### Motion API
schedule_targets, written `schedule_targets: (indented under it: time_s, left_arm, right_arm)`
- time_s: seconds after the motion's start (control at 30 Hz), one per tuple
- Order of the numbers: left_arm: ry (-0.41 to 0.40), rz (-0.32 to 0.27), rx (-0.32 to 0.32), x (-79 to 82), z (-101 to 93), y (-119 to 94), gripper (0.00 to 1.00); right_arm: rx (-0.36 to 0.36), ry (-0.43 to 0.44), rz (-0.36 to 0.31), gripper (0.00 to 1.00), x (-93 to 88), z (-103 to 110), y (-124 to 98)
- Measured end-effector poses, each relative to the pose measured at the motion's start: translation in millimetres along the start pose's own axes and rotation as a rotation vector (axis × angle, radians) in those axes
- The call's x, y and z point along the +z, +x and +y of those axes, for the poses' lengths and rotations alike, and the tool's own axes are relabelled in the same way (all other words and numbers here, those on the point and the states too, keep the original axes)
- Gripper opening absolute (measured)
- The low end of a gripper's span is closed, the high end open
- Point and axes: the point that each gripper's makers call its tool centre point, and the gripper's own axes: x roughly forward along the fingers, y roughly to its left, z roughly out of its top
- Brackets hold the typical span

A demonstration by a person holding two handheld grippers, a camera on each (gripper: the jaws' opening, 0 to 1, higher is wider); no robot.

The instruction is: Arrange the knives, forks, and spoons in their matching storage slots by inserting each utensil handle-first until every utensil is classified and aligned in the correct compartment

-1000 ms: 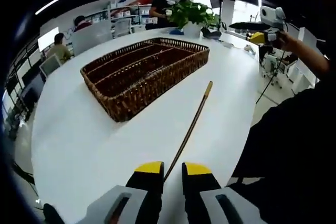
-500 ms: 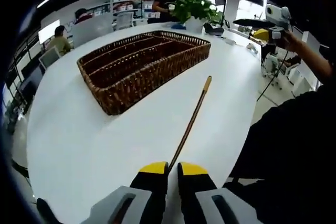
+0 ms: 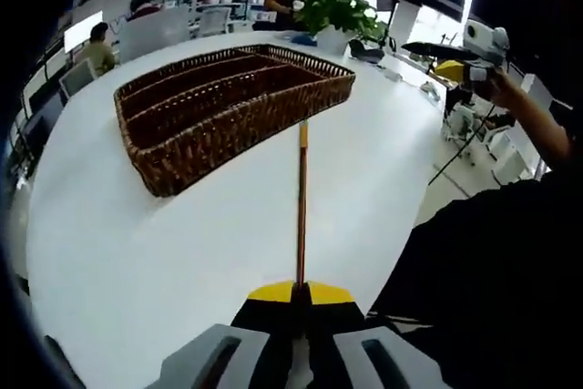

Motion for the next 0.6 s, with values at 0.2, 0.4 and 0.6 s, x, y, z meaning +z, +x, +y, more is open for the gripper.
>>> schedule_targets:
  time_s: [0.2,0.4,0.6]
  left_arm:
    - [-0.029,0.011,-0.071,6.2,-27.3,11,0.01]
    - [-0.045,0.000,-0.093,19.3,-46.4,26,0.01]
    - [-0.096,-0.033,-0.085,36.7,-52.6,36,0.01]
  right_arm:
    - [0.008,0.007,0.001,0.85,0.3,2,1]
    - [0.025,0.012,0.005,0.81,-1.2,6,2]
    - [0.036,0.031,0.023,0.78,-9.8,9,4]
